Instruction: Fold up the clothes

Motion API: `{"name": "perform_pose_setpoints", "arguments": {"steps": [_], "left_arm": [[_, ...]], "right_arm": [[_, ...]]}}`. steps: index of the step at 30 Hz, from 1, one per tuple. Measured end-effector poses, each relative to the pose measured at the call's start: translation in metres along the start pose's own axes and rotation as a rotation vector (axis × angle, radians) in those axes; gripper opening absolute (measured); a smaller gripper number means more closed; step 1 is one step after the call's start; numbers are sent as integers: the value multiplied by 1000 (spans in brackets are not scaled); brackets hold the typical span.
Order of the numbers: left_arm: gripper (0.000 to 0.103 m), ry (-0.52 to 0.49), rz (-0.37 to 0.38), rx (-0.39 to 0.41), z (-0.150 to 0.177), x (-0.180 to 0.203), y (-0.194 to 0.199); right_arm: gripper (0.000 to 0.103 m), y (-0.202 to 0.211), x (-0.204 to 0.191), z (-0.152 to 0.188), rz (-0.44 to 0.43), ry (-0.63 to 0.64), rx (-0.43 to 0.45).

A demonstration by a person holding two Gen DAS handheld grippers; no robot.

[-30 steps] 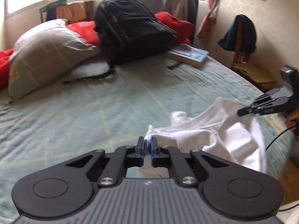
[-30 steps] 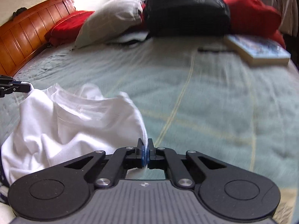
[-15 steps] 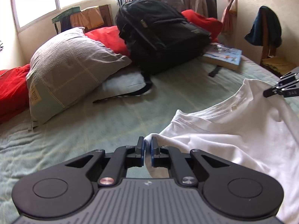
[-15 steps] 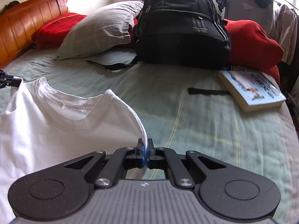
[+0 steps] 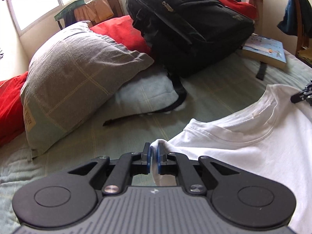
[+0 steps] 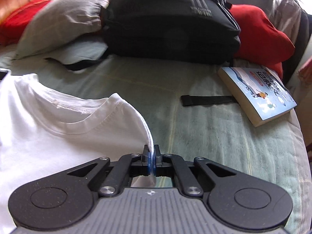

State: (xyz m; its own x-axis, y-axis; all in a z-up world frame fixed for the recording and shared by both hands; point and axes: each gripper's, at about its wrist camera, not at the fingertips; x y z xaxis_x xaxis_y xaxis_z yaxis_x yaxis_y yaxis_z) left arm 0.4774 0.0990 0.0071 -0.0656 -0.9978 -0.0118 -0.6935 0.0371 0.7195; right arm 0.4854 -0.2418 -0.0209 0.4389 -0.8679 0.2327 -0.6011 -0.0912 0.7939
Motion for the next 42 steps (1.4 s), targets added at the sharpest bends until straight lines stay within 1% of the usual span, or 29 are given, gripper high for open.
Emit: {"name": "perform_pose_setpoints", "arguments": {"steps": [2, 3, 4, 5, 6, 7, 8, 9, 10, 11, 13, 14, 15, 16, 17, 19, 23, 26, 28, 32, 36, 42], "left_arm": [[6, 36, -5, -11, 2, -1, -10], [11, 45, -8, -16, 5, 0, -14], [11, 46, -5, -25, 9, 0, -17], [12, 49, -1, -32, 13, 0, -18], [15, 54, -2, -39, 18, 0, -17], [18, 50, -1, -47, 23, 0, -15], [29, 44, 4, -50, 29, 0, -11], [37, 38, 9, -52, 35, -1, -7], [40, 33, 12, -47, 41, -1, -1], [44, 28, 13, -45, 48, -1, 6], [51, 17, 18, -41, 61, 0, 23], [60, 13, 25, -37, 68, 1, 33], [69, 9, 31, -33, 75, 2, 44], [70, 5, 38, -29, 83, 4, 54], [71, 1, 44, -25, 90, 5, 64], [74, -5, 65, -16, 105, 8, 86], [83, 4, 97, 0, 134, 16, 128], [85, -3, 98, 11, 155, 25, 155], [87, -6, 88, 10, 171, 30, 172], [90, -11, 43, 18, 206, 38, 203], [91, -7, 4, 27, 244, 44, 230], [93, 37, 42, 27, 291, 55, 263]], "right_arm": [[4, -12, 2, -5, 15, -28, -9], [4, -18, 3, -8, 19, -43, -15], [5, -24, 4, -10, 20, -57, -23], [5, -30, 4, -10, 10, -66, -36], [5, -34, 4, -10, 3, -74, -46], [12, -34, 3, -8, 5, -78, -44], [14, -33, 3, -6, 4, -84, -41], [20, -30, 4, -2, -1, -96, -36], [27, -26, 6, 1, -7, -107, -31], [31, -22, 8, 5, -14, -119, -27], [41, -8, 12, 12, -39, -143, -22], [44, -1, 13, 16, -48, -151, -20], [50, 7, 12, 19, -49, -149, -18], [57, 17, 10, 24, -49, -143, -15], [60, 27, 7, 29, -53, -136, -9], [69, 48, 2, 41, -66, -124, 2], [72, 87, -9, 67, -145, -151, 29], [73, 110, -22, 88, -226, -183, 23], [74, 123, -37, 102, -261, -182, 13], [74, 147, -69, 129, -298, -188, 20], [74, 164, -96, 159, -345, -219, 39], [74, 182, -139, 198, -418, -268, 44]]}}
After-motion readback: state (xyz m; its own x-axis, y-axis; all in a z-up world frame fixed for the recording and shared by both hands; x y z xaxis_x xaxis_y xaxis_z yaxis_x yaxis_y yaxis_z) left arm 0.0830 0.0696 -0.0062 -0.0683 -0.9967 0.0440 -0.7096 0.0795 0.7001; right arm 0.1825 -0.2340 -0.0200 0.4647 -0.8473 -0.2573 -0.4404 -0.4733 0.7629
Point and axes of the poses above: each gripper's, at about its wrist camera, not at the fingertips, and y roughly against the way its jaws point, x to its right, z to its underside, and after that the axes turned 15 degrees about y, right-handed
